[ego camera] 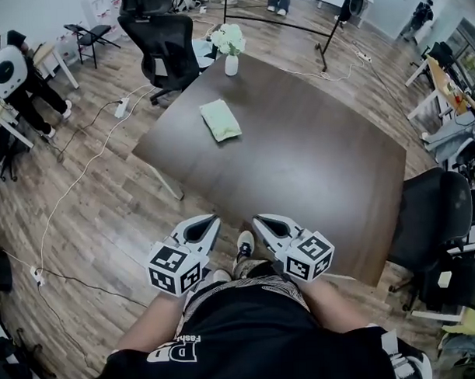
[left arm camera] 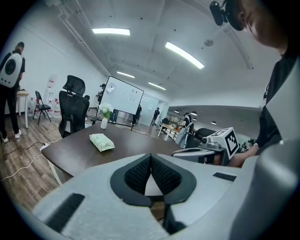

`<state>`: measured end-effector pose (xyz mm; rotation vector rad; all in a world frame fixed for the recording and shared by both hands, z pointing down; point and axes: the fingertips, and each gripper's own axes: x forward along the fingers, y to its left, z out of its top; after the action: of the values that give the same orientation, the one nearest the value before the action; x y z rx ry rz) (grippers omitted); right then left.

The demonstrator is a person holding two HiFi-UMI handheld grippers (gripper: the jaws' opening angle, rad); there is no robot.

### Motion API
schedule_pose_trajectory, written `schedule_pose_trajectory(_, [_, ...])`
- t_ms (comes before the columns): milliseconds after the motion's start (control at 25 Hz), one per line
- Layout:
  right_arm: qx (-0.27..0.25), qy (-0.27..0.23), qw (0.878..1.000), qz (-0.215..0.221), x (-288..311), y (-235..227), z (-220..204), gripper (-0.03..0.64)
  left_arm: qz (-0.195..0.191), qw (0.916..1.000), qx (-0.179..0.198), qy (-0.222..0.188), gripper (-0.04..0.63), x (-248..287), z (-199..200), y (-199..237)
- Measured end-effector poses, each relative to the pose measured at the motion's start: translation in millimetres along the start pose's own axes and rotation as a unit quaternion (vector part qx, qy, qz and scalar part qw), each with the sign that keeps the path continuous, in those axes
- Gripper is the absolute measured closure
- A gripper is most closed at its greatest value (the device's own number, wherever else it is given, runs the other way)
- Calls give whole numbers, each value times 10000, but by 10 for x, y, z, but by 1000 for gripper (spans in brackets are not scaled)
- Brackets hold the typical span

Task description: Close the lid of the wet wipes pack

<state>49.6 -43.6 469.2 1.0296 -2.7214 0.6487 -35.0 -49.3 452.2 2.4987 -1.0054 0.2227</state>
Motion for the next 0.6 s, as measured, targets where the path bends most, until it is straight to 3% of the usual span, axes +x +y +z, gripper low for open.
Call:
schedule_pose_trajectory(240, [-155, -70, 9998, -52, -228, 87, 16, 614, -79, 9999, 38, -75, 578, -84, -47, -264])
schedule_pose_trajectory(600, [-318, 3, 9995, 57, -476, 14, 79, 614, 100, 9999, 18, -58, 578, 59, -37, -432])
